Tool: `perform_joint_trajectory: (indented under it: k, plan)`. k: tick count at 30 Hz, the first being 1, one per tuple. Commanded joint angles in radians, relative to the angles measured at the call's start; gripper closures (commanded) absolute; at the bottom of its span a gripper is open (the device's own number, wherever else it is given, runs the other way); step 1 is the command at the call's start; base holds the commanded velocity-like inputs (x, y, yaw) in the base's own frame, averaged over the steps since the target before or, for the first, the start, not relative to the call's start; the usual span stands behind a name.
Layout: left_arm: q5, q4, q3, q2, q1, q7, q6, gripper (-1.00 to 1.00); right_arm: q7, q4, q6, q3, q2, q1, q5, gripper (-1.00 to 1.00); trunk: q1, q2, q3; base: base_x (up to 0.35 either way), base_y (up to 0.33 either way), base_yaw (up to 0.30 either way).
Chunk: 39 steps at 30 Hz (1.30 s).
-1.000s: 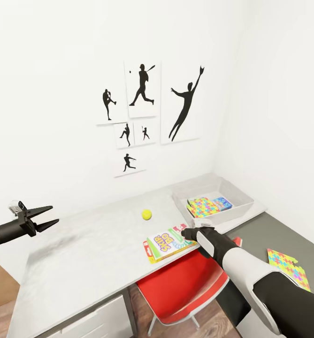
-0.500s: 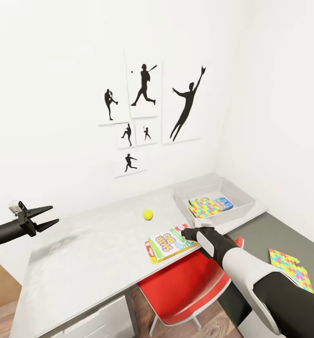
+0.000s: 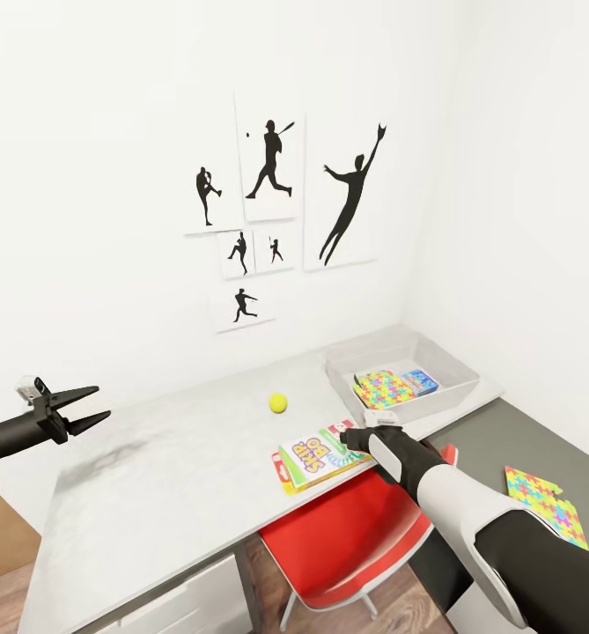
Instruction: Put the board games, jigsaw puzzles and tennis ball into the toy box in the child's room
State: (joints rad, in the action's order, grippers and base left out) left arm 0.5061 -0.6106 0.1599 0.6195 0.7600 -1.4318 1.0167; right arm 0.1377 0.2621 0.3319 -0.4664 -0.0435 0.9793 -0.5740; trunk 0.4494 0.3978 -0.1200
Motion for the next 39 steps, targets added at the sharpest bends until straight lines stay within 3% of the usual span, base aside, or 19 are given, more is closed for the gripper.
perform_joint_trajectory:
  k: [1,18,39]
  plan:
    - [0.002,0.0,0.0,0.0,0.001,-0.002,0.01,-1.0,0.008,0.002,0.004,-0.009,0.001,0.001,-0.01,-1.0,0.001,0.002,-0.002,0.0,0.0,0.0]
    - [0.002,0.0,0.0,0.0,0.001,-0.002,0.011,-1.0,0.006,0.0,0.0,-0.009,0.002,0.001,0.03,-1.0,0.001,0.002,-0.002,0.0,0.0,0.0]
    - [0.002,0.0,0.0,0.0,0.001,-0.002,0.011,-1.0,-0.051,-0.039,-0.004,-0.009,0.01,0.001,0.036,-1.0,0.001,0.002,-0.002,0.0,0.023,0.0]
